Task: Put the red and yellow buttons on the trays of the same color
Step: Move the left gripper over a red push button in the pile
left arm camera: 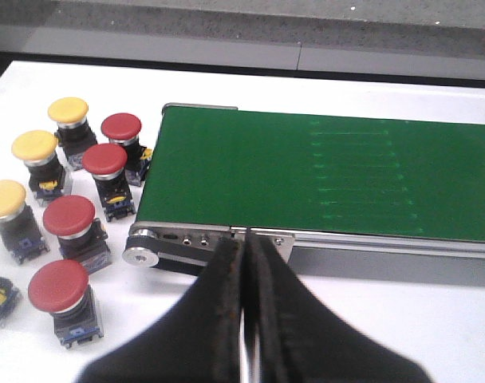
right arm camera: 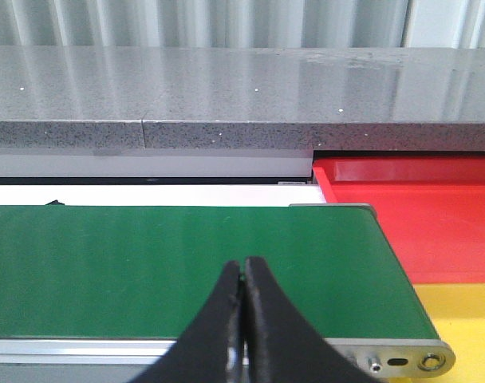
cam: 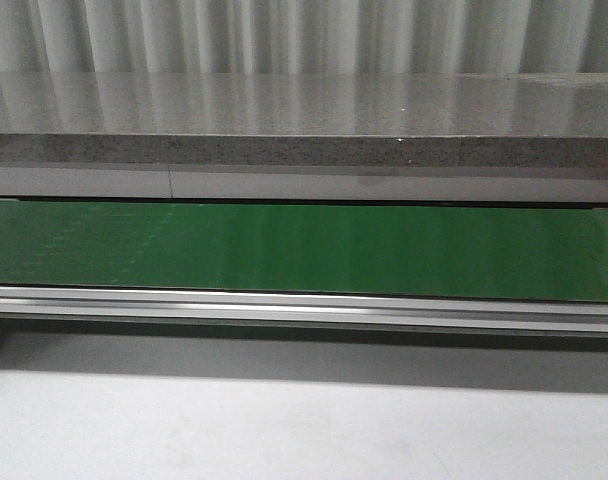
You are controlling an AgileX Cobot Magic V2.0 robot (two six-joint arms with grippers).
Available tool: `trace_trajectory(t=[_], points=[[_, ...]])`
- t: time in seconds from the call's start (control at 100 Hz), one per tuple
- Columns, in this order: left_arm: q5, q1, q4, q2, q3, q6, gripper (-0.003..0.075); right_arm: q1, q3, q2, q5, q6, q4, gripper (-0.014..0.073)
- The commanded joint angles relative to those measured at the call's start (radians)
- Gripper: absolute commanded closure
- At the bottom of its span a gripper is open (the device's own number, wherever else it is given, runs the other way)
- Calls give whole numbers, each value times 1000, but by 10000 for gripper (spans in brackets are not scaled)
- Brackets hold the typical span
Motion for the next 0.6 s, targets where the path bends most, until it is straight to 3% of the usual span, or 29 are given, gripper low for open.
trace_trajectory(t=[0.0,0.08,0.2,0.27,0.4,0.59], points=[[-34,-6,28,98,-77,-47,710,-2,-20,-10,-74,-9,1,659],[-31,-6,34,171,-120,-47,612,-2,-20,-10,-74,-9,1,659],[-31,-6,34,267,-175,-61,363,-2,-20,-10,-74,-9,1,659],[1,-1,45,316,-206,-99,262,-2,-20,-10,-74,-9,1,659],[137,48,121,413,-259,-162,239,-2,-20,-10,-74,-9,1,659],[219,200,93,534,-289,-155,239,-2,-20,-10,-74,-9,1,659]])
